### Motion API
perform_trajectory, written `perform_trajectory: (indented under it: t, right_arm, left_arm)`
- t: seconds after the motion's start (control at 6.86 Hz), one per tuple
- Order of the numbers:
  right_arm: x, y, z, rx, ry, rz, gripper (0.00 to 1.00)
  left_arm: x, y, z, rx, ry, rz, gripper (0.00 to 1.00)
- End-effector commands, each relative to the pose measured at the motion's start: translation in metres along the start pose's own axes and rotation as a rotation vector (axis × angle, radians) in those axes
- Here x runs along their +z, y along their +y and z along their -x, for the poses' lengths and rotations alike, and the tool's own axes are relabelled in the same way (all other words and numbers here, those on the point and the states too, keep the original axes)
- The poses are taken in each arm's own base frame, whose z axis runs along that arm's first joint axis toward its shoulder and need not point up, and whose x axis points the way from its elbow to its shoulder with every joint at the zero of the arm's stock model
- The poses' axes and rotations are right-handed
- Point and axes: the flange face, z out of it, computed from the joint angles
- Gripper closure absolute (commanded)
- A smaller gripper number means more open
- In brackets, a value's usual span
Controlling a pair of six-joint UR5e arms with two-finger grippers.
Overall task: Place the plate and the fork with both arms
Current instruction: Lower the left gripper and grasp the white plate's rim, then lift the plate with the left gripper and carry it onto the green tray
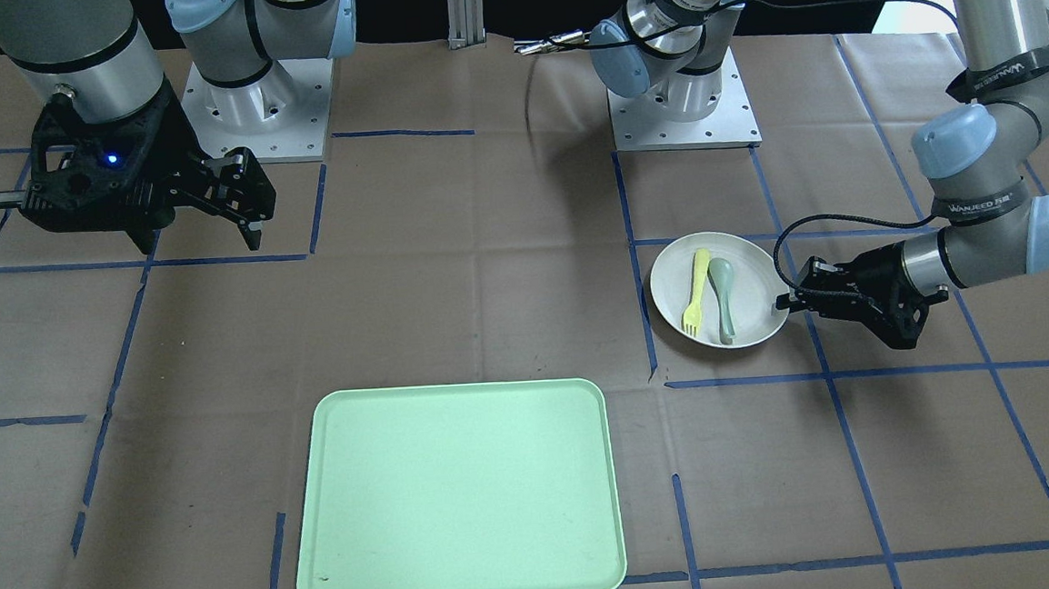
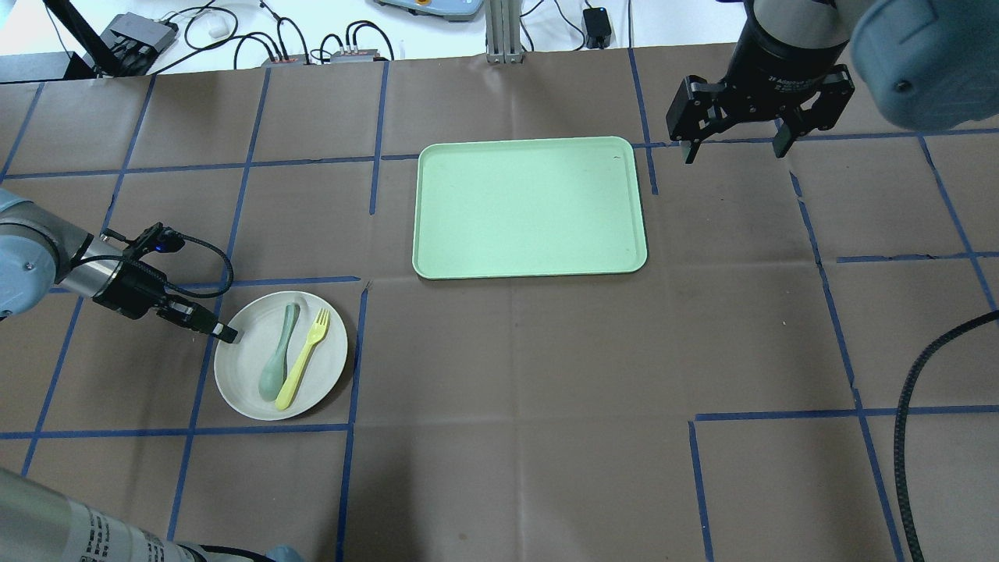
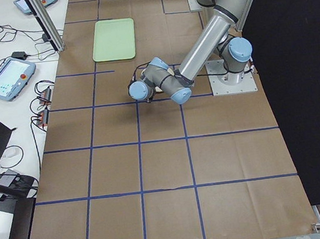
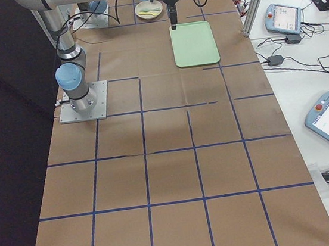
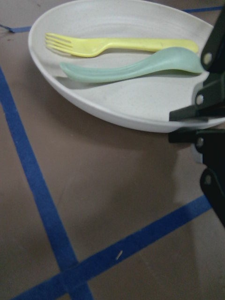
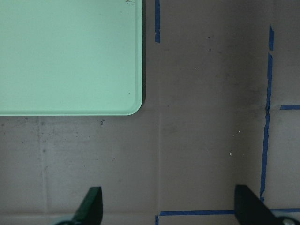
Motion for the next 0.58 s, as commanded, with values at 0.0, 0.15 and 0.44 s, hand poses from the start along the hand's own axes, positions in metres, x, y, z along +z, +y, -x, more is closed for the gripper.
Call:
perform_trajectory:
  t: [0.0,0.15,0.44]
  right_arm:
    - [0.000,0.000,0.000,0.000,0.000,0.000,0.00]
    - [0.000,0.000,0.000,0.000,0.000,0.000,0.00]
    - [0.001,0.000,0.000,0.000,0.000,0.002,0.00]
  left_arm:
    - [-0.006,-0.002,-0.008,-0.044,-0.002,-0.017,0.85]
    - [-0.006,-0.004,-0.010,-0.074,0.007,-0.030,0.87]
    - [-0.013,-0.012,-0.025,-0.157,-0.011,-0.035,0.87]
